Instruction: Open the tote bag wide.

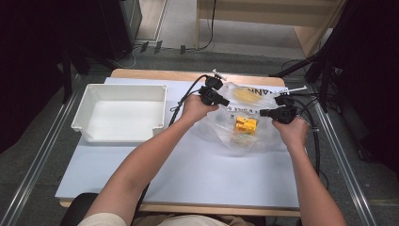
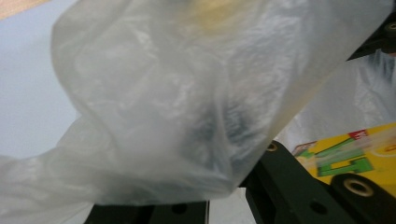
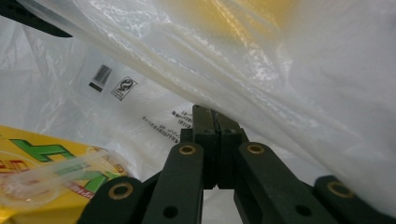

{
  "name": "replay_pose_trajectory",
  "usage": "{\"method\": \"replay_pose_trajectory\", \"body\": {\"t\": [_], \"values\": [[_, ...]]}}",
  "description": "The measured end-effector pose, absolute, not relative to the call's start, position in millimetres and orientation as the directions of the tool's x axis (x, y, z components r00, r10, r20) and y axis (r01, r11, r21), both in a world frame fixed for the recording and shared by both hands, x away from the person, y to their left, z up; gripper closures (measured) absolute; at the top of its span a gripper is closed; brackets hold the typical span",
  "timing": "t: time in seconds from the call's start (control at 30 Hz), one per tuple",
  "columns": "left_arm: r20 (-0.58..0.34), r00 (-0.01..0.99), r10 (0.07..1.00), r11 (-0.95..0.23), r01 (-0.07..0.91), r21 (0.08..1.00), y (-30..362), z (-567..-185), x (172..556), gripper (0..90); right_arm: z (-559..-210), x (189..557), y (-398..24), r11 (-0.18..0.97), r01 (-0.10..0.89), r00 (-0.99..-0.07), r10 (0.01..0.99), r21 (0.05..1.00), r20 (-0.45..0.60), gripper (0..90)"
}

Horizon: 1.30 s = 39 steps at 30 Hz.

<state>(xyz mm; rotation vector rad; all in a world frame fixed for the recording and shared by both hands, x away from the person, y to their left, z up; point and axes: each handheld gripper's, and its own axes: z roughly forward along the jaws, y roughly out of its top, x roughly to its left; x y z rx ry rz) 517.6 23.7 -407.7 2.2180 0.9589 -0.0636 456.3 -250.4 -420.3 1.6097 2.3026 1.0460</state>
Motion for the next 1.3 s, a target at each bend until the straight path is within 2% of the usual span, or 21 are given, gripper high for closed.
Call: {"method": "replay_pose_trajectory", "body": {"t": [0.1, 0.3, 0.73, 1.3], "values": [[-0.338, 0.715, 0.611, -0.457, 0.668, 0.587, 23.8, -413.6, 518.0, 89.2, -423.9, 456.7, -250.7, 0.182, 0.776, -0.411, 0.872, 0.604, 0.265, 90.0], [-0.316, 0.727, 0.609, -0.49, 0.659, 0.571, 18.4, -427.6, 514.2, 89.0, -433.4, 456.3, -252.5, 0.175, 0.786, -0.401, 0.874, 0.593, 0.274, 90.0], [-0.296, 0.657, 0.693, -0.456, 0.718, 0.525, 43.6, -451.4, 523.8, 89.8, -460.5, 450.0, -277.7, 0.122, 0.827, -0.322, 0.903, 0.549, 0.286, 90.0], [-0.256, 0.574, 0.778, -0.4, 0.766, 0.503, 68.2, -455.5, 532.9, 90.0, -468.3, 443.0, -302.7, 0.089, 0.839, -0.25, 0.939, 0.536, 0.235, 90.0]]}}
